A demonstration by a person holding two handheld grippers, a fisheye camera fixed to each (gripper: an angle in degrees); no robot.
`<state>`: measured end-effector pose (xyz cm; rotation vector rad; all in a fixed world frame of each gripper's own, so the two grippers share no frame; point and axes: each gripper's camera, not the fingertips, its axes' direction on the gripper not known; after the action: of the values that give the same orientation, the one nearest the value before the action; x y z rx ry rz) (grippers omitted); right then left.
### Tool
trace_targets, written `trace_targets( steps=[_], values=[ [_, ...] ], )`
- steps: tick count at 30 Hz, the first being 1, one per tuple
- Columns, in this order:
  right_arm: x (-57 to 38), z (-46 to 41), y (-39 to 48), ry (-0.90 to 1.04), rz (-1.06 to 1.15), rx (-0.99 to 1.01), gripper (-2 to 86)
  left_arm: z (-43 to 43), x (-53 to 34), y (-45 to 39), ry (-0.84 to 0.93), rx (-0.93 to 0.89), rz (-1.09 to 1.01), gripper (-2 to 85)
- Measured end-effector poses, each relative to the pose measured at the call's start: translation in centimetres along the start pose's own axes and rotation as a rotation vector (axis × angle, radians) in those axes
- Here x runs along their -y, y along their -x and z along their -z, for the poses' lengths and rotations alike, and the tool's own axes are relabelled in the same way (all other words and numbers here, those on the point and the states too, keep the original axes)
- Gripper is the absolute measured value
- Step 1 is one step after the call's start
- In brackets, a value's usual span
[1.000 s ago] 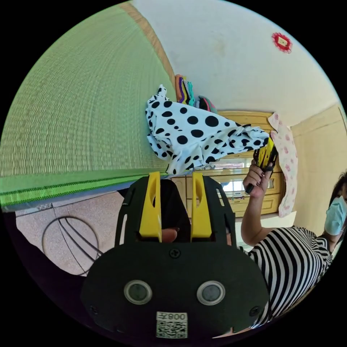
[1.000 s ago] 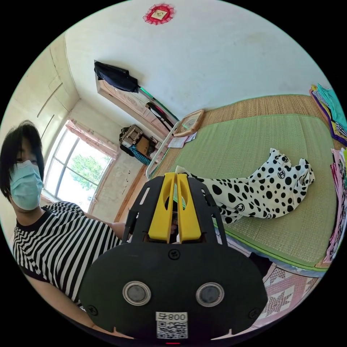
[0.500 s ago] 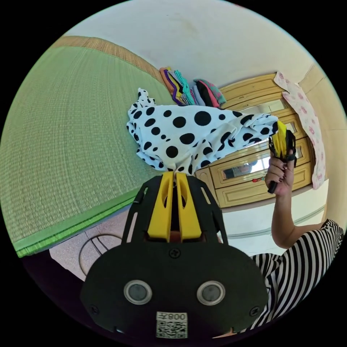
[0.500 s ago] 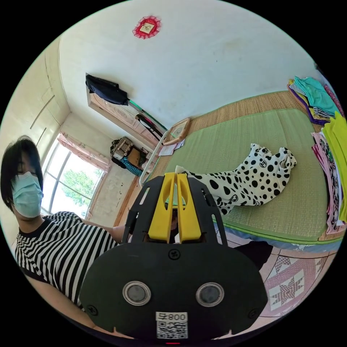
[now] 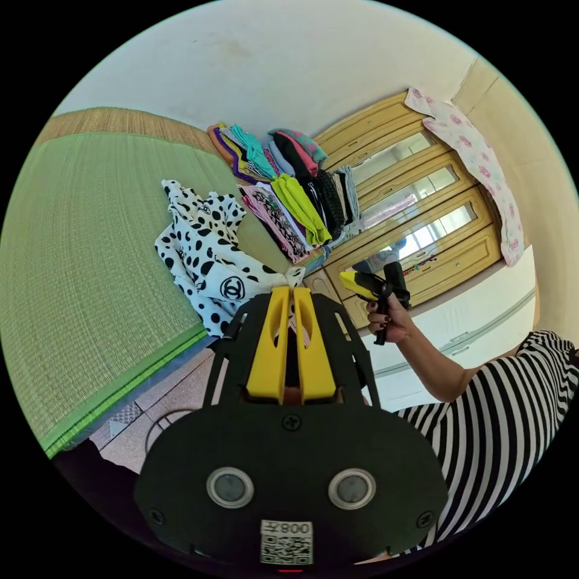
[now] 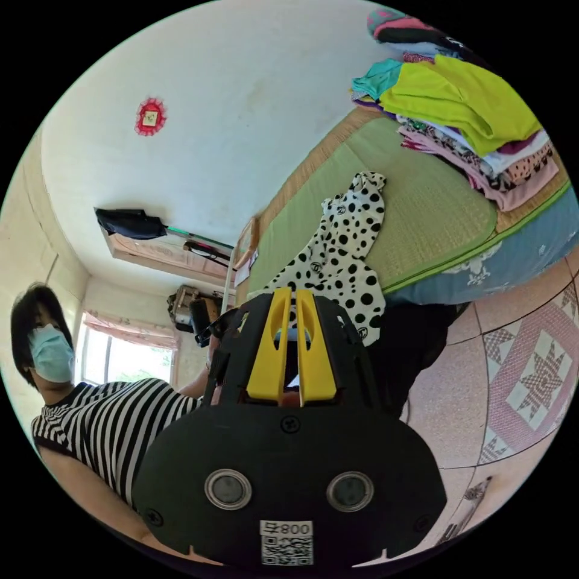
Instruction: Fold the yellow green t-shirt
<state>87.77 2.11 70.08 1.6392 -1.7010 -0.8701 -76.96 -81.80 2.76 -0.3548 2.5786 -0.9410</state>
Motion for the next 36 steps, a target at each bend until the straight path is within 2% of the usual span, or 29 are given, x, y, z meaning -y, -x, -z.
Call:
trace_targets(
  steps=[7,11,21,27,36],
  values=[
    [-2.0,-8.1,0.4,0.131,0.022,0.231,6.9,-3.5,-1.0,-5.3,0.082,0.089,-0.113,0.9],
    [-1.3,-10.9,-0.9,0.130,-0.017,0.332,7.5,-5.0,-1.5,-8.1,0.115,0.158,-0.179,1.0],
    [0.2,-12.6,-4.3,0.112,-0.100,0.341,7.4,-8.5,-1.5,-12.5,0.180,0.259,-0.309,1.0],
    [0.8,-12.3,-5.8,0.087,-0.120,0.273,7.4,-9.8,-0.7,-13.9,0.214,0.265,-0.353,1.1],
    [1.9,-14.3,-8.3,0.099,-0.175,0.298,7.6,-11.3,1.3,-15.2,0.265,0.292,-0.397,1.2]
  ],
)
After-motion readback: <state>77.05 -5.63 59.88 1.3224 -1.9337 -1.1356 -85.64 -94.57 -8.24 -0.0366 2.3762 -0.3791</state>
